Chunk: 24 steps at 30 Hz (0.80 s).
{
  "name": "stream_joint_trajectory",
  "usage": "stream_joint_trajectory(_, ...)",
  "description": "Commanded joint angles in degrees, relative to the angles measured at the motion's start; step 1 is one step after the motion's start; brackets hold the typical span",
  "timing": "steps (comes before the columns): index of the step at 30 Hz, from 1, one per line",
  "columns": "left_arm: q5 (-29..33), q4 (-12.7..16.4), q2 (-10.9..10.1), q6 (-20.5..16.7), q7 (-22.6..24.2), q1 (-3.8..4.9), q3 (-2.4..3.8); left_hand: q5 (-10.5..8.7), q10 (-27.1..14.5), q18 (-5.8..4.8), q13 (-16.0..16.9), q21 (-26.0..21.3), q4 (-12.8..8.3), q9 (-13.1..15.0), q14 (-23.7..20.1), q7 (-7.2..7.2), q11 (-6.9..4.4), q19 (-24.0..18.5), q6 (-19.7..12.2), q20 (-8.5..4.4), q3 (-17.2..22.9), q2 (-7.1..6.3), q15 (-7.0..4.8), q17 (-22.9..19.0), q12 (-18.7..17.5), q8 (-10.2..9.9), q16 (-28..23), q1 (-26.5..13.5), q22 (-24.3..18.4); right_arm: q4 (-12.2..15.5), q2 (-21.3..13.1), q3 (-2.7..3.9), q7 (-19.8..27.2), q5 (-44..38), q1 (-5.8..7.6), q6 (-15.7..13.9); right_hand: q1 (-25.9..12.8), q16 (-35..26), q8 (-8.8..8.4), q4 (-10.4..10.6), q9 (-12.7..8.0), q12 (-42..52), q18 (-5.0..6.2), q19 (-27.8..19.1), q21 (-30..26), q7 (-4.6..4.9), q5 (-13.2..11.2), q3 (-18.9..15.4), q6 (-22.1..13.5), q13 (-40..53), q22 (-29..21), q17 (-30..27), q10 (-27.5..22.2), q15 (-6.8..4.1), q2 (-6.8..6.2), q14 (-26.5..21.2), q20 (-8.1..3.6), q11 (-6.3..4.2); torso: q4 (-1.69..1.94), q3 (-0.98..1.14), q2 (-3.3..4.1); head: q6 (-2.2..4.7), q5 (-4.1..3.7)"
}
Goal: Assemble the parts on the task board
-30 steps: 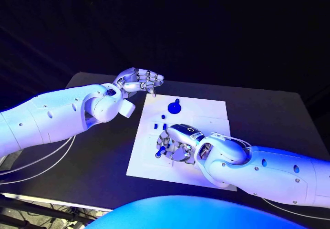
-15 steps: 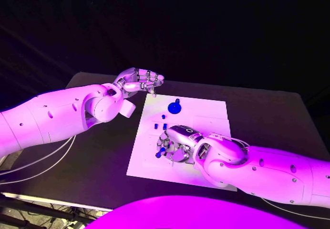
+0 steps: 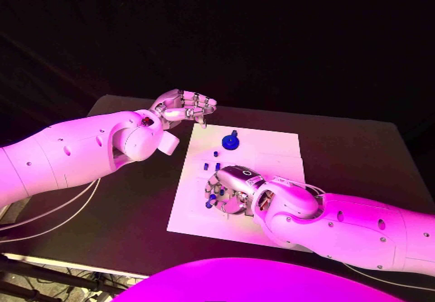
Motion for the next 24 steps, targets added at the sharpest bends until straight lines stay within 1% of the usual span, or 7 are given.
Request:
stream_joint_trajectory(1,0.27,0.07,0.07,0.91,0.15,0.05,0.03,0.00,-0.44,0.35,-0.05,-0.40,-0.08,-0.09,-0.25,0.16,-0.01,0.00,-0.49,0.40,-0.32,0.14,0.06,-0.09,0.20,-0.19,-0.15,-0.12,-0.05,-0.26,0.12,-0.27,0.70,0.04,-0.34,1.09,-1.43,-0.21,-1.14,-0.51,-0.19,-1.14,-0.11,-0.69,-0.86,0.69,0.02,-0.20,-1.89,-0.22,-0.41,0.08,1.48,0.56,-0.62,1.92,0.35,-2.68,-0.03,-0.04,-0.04,0.00,0.03)
stream_joint_trajectory(2,0.26,0.06,0.06,0.93,0.10,0.05,0.02,0.00,-0.44,0.35,-0.05,-0.40,-0.08,-0.09,-0.25,0.16,-0.01,0.00,-0.49,0.40,-0.32,0.14,0.06,-0.09,0.20,-0.19,-0.15,-0.12,-0.05,-0.30,0.13,-0.28,1.07,0.41,-0.35,1.03,-1.77,-0.24,-1.70,-0.73,-0.38,-1.61,-0.06,-0.88,-1.27,1.06,0.01,-0.32,-2.69,-0.34,-0.62,0.00,0.69,0.83,-1.03,1.90,0.55,-2.26,-0.03,-0.03,-0.05,0.00,0.00)
stream_joint_trajectory(5,0.21,0.07,0.03,0.96,-0.01,0.05,0.02,0.01,-0.50,0.35,-0.06,-0.43,-0.04,-0.10,-0.26,0.18,0.01,0.01,-0.50,0.41,-0.36,0.17,0.08,-0.10,0.24,-0.18,-0.15,-0.11,-0.07,-0.38,0.17,-0.29,1.79,1.05,-0.36,1.28,-2.53,-0.32,-2.70,-1.14,-0.74,-2.55,0.06,-1.28,-2.15,1.50,-0.04,-0.57,-3.89,-0.70,-1.07,-0.26,-1.05,1.40,-1.81,1.79,1.05,-1.56,0.00,-0.01,-0.03,0.00,-0.06)
stream_joint_trajectory(12,0.16,0.09,-0.04,0.97,-0.08,0.06,0.01,0.00,-0.53,0.35,-0.07,-0.44,-0.03,-0.11,-0.27,0.18,0.01,0.01,-0.51,0.42,-0.38,0.16,0.08,-0.10,0.24,-0.18,-0.15,-0.11,-0.08,-0.44,0.24,-0.34,2.23,1.30,-0.37,2.29,-3.22,-0.50,-3.17,-1.52,-0.90,-3.08,0.24,-1.63,-2.91,1.69,-0.07,-0.89,-4.14,-0.99,-1.44,-0.81,-2.29,1.74,-2.42,1.62,1.46,-1.17,-0.05,-0.03,-0.01,0.00,-0.05)
stream_joint_trajectory(15,0.15,0.09,-0.06,0.98,-0.10,0.06,0.00,0.00,-0.53,0.35,-0.07,-0.44,-0.03,-0.11,-0.27,0.18,0.01,0.01,-0.51,0.42,-0.38,0.16,0.08,-0.10,0.24,-0.18,-0.15,-0.11,-0.08,-0.50,0.19,-0.36,1.97,1.03,-0.37,2.52,-3.89,-0.86,-3.96,-1.86,-1.19,-4.23,0.53,-2.40,-4.55,2.03,-0.06,-1.08,-4.84,-1.75,-2.35,-1.80,-5.26,2.31,-2.88,1.30,1.99,-0.49,-0.07,-0.01,-0.04,0.00,-0.03)
stream_joint_trajectory(17,0.14,0.09,-0.08,0.98,-0.14,0.06,0.00,0.00,-0.53,0.35,-0.07,-0.44,-0.03,-0.11,-0.27,0.18,0.01,0.01,-0.51,0.42,-0.38,0.16,0.08,-0.10,0.24,-0.18,-0.15,-0.11,-0.08,-0.52,0.14,-0.37,1.89,0.94,-0.37,2.58,-4.07,-0.98,-4.39,-2.06,-1.35,-4.46,0.60,-2.55,-4.94,2.20,-0.07,-1.22,-5.33,-2.00,-2.55,-2.10,-6.30,2.52,-3.04,1.19,2.19,-0.25,-0.04,0.01,-0.04,0.00,-0.03)
stream_joint_trajectory(24,0.03,0.02,-0.15,1.00,-0.36,0.06,0.00,0.00,-0.63,0.35,-0.09,-0.48,-0.01,-0.12,-0.29,0.21,0.03,0.01,-0.53,0.44,-0.43,0.17,0.10,-0.11,0.27,-0.18,-0.15,-0.09,-0.11,-0.35,-0.27,-0.38,2.33,0.99,-0.37,1.34,-4.19,-1.55,-5.60,-2.89,-1.76,-4.85,1.01,-3.33,-7.01,2.43,-0.10,-1.99,-6.82,-2.32,-3.74,-3.59,-9.71,2.91,-3.25,0.76,2.64,0.20,-0.05,0.02,-0.02,0.00,-0.12)
